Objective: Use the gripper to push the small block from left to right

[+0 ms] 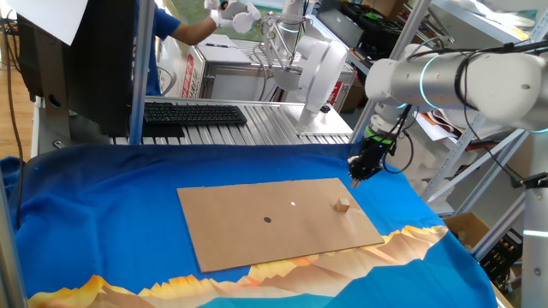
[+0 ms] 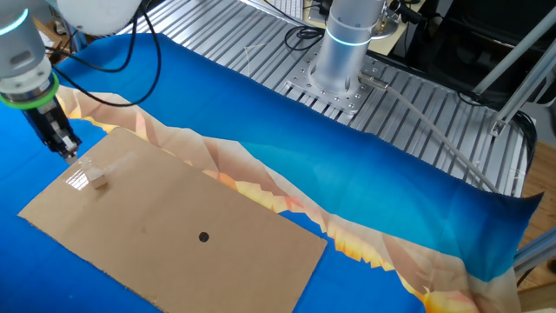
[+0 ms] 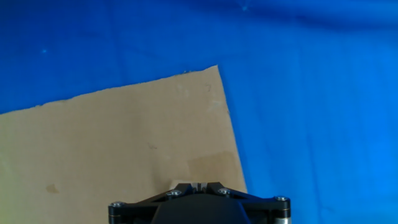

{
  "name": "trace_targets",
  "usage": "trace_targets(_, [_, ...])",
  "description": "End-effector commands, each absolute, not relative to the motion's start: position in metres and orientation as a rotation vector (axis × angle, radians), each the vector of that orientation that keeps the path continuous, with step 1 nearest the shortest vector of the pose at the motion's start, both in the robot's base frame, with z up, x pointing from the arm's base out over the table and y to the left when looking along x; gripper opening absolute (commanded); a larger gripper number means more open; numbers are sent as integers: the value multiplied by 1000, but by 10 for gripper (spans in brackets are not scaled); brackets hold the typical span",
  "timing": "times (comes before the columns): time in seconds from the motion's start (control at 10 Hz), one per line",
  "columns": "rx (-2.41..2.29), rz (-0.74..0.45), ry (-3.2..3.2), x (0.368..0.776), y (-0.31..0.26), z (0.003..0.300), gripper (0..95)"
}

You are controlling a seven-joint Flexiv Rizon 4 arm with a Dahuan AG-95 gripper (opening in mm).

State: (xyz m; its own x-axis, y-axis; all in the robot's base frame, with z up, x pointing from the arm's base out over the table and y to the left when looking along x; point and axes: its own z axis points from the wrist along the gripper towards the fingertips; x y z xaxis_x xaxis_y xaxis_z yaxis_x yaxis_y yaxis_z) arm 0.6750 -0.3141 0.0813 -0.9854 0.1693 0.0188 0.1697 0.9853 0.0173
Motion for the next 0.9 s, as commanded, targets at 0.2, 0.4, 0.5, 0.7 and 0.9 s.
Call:
trace_targets(0.2, [-257, -38, -3128, 672, -317, 68, 0])
trace_targets(0.4, [-264, -36, -3140, 667, -316, 64, 0])
trace_targets(0.5, [-263, -40, -3148, 662, -316, 60, 0])
trace_targets(0.7, [-247, -48, -3148, 659, -317, 55, 0])
trace_targets(0.9, [-246, -62, -3150, 656, -321, 48, 0])
